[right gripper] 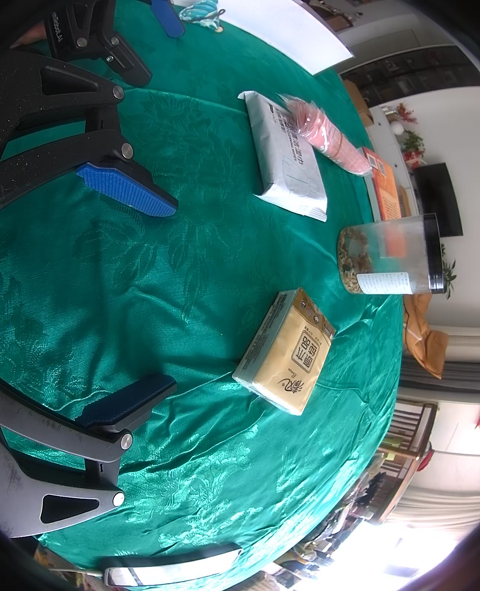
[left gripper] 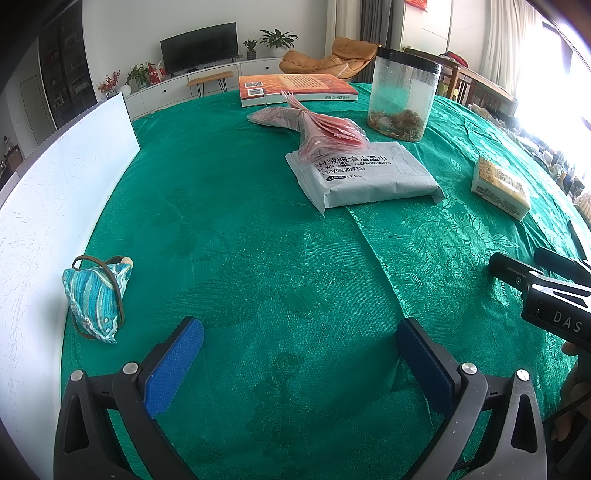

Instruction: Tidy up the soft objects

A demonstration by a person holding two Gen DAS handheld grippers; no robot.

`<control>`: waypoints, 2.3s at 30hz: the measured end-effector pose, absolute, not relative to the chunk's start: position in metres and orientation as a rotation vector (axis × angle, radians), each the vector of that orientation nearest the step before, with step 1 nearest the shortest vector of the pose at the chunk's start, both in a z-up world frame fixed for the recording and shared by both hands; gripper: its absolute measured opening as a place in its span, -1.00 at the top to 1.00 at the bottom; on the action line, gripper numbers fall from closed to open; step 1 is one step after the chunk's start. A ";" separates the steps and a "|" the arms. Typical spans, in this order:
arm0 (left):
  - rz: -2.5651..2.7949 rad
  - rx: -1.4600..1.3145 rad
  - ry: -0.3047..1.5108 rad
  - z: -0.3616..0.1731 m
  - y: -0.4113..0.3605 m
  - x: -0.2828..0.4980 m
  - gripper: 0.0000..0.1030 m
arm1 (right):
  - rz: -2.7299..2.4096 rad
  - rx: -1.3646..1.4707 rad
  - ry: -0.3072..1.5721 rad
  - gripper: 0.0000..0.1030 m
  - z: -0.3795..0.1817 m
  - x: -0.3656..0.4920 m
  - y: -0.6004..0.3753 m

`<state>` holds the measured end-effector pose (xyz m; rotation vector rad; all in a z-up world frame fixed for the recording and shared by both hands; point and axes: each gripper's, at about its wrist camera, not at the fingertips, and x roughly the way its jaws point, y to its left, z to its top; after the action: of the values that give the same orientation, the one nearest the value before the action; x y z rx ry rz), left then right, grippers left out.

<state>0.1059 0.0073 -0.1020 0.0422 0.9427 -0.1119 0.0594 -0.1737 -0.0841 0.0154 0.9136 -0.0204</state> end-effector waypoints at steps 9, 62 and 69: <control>-0.112 0.042 0.943 -0.102 0.007 0.106 -1.00 | -0.020 0.015 0.914 -0.74 -0.084 0.059 -0.174; -0.212 0.057 0.959 -0.057 -0.025 0.210 -1.00 | -0.010 0.012 0.918 -0.79 -0.084 0.060 -0.173; 0.213 -0.075 1.008 -0.060 0.050 0.264 -0.65 | -0.009 0.012 0.918 -0.79 -0.084 0.060 -0.173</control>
<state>0.2636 0.0500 -0.0599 -0.0747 1.0079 0.2125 0.0600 -0.1727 -0.0844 0.0121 0.9177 -0.0095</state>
